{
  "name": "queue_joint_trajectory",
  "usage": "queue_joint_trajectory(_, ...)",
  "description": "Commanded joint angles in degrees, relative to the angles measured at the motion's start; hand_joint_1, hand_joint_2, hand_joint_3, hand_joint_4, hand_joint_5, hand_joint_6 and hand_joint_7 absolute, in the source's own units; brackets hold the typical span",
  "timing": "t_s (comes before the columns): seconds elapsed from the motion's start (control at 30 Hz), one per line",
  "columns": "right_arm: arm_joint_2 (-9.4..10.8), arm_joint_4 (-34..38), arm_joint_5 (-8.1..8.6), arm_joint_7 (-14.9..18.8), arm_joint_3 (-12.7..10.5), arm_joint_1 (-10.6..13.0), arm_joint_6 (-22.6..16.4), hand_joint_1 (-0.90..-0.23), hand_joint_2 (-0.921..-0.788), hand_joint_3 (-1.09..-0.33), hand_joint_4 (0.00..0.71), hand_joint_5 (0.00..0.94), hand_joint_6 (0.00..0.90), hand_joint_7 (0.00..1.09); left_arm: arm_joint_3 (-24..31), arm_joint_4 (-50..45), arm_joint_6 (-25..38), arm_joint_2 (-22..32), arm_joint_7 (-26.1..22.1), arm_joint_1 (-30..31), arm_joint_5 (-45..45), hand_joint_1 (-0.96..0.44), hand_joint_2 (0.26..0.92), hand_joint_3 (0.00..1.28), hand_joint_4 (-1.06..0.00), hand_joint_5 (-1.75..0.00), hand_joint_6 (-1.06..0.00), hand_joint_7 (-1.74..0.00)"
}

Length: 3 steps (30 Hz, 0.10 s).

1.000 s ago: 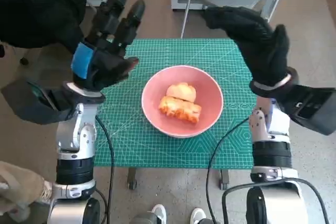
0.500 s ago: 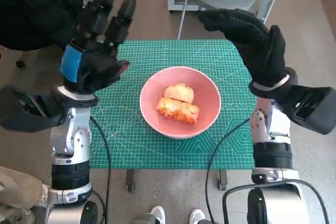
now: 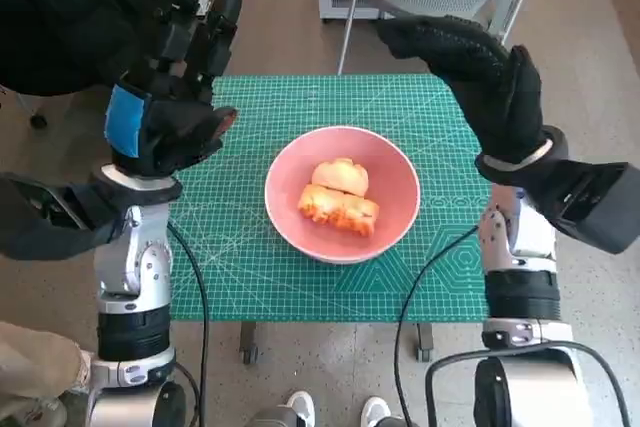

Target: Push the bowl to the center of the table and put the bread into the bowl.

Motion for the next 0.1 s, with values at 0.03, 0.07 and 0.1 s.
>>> queue_joint_trajectory(0.03,-0.3,0.6,-0.67,-0.7,0.3,0.4,0.3,-0.720,-0.921,-0.849,0.176,0.000,0.241,0.01,-0.1,0.6,-1.0,0.2,0.2,0.4,0.5,-0.55,0.921,0.28,0.00,0.00,0.00,-0.21)
queue_joint_trajectory(0.07,-0.4,0.4,-0.74,-0.8,0.3,0.4,0.4,-0.720,-0.921,-0.849,0.176,0.000,0.241,0.01,-0.1,0.7,-0.9,0.2,0.1,0.4,0.4,-0.55,0.921,0.28,0.00,0.00,0.00,-0.21)
queue_joint_trajectory(0.1,-0.4,0.3,-0.79,-0.9,0.3,0.5,0.4,-0.720,-0.921,-0.849,0.176,0.000,0.241,0.00,-0.2,0.8,-0.9,0.2,0.1,0.4,0.3,-0.56,0.921,0.28,0.00,0.00,0.00,-0.22)
